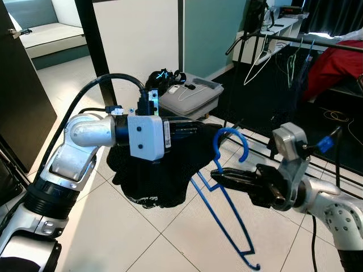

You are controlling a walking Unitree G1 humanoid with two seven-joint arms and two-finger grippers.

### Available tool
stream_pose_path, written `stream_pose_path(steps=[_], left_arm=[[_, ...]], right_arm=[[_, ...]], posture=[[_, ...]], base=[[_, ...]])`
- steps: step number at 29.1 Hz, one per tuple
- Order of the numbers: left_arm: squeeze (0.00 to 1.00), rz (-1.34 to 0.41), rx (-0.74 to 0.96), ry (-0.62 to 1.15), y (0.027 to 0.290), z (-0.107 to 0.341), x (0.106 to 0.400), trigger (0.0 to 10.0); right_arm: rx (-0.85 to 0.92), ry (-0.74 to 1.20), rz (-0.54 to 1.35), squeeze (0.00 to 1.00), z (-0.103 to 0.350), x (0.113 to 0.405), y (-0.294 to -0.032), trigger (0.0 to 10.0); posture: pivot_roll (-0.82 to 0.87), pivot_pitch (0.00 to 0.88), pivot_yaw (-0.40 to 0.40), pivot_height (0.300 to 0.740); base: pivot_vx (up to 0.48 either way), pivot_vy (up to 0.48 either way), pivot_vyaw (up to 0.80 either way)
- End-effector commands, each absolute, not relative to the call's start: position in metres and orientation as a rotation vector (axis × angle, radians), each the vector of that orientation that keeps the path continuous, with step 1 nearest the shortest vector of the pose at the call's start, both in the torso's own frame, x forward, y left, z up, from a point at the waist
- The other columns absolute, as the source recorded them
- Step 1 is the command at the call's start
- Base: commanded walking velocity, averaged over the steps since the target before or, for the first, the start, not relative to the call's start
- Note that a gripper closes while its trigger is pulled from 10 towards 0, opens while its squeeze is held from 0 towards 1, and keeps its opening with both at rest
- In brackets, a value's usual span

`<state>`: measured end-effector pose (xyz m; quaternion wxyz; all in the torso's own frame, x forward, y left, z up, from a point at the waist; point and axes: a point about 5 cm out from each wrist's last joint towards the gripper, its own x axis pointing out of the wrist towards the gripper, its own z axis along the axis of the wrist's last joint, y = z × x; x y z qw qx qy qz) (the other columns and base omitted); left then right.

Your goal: Hang hanger

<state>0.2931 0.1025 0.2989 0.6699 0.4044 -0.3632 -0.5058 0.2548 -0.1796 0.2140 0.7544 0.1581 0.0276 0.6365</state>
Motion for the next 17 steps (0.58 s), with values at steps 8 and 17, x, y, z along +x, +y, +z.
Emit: stream_pose_path(steps=[8,17], left_arm=[[1.0,-1.188,0.872,-0.758,0.109,0.304,0.292,10.0],[1.0,-1.248,0.806,-0.785,0.108,0.316,0.279,10.0]], right_arm=[[0.35,-0.083,1.393,0.0,0.233,0.253,-0.183,10.0],[0.35,-0.087,1.392,0.0,0.234,0.254,-0.183,10.0]], posture=[[-0.07,0.0,0.042,0.74],[-0.07,0.0,0.037,0.74]], base=[[0.0,0.0,0.0],[0.0,0.0,0.0]])
